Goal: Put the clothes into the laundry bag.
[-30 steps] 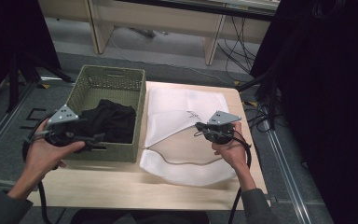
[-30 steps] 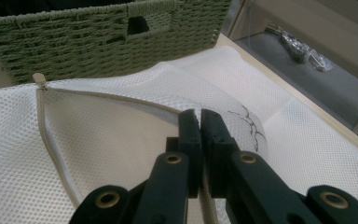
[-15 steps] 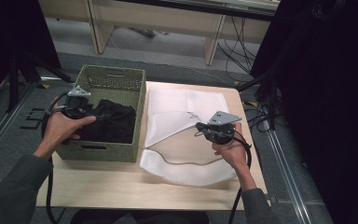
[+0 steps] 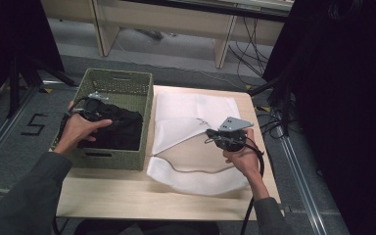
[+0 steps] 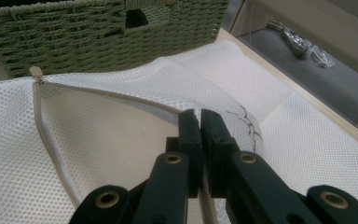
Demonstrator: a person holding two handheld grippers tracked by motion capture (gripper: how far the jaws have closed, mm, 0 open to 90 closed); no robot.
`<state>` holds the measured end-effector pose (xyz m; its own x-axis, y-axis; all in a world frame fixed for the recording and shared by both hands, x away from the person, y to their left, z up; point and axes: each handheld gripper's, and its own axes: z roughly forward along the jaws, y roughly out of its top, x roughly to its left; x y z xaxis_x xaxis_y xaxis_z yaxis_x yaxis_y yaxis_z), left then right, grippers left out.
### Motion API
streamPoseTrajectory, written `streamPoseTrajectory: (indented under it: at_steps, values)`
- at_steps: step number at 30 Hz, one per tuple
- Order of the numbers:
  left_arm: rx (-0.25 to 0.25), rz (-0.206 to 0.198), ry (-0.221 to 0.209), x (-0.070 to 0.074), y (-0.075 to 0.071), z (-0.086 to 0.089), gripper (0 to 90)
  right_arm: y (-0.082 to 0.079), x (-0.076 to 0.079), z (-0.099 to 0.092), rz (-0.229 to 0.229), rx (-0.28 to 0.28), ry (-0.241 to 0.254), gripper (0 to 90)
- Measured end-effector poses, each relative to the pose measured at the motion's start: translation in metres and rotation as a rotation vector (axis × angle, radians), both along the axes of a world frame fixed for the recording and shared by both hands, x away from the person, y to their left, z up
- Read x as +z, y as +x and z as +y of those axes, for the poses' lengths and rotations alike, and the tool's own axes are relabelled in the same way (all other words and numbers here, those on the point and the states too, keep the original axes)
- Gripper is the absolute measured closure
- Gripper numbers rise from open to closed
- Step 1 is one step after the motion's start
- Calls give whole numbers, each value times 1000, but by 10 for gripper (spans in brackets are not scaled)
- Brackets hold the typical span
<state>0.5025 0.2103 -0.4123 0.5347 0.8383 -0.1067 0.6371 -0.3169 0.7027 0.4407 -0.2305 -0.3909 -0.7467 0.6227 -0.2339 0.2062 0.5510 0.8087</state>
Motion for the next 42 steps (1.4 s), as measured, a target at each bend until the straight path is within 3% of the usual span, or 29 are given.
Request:
streamPoseTrajectory:
  at_steps: [2, 4, 6, 7, 10, 13, 16, 23, 31, 38, 42]
  values:
    - [14, 6, 14, -3, 4, 0, 148, 0, -1, 1, 10, -2, 8, 884]
    - [37, 2, -12, -10, 10, 0, 146, 0, -1, 1, -8, -3, -5, 884]
    - [40, 48, -16, -14, 15, 1, 145, 0, -1, 1, -7, -4, -3, 884]
    - [31, 54, 0, -18, 19, 1, 145, 0, -1, 1, 11, -3, 5, 883]
    - [52, 56, 4, -27, 24, -5, 144, 0, -2, 1, 9, -3, 5, 884]
    - [40, 86, 35, -33, 28, -6, 141, 0, -3, 0, 14, -10, 8, 883]
    - [45, 134, 4, -42, 32, -5, 136, 0, -4, 0, 16, -14, 7, 883]
    - [71, 169, -29, -58, 36, -3, 85, 1, -4, 1, 18, -2, -4, 883]
    - [8, 177, 4, -63, 36, -8, 9, 1, -5, 0, 19, -7, -3, 883]
    - [9, 141, 87, -71, 34, -20, 0, 1, -5, 0, 16, -3, -9, 883]
    - [19, 134, 108, -76, 34, -21, 0, 0, -4, 0, 10, -11, -14, 883]
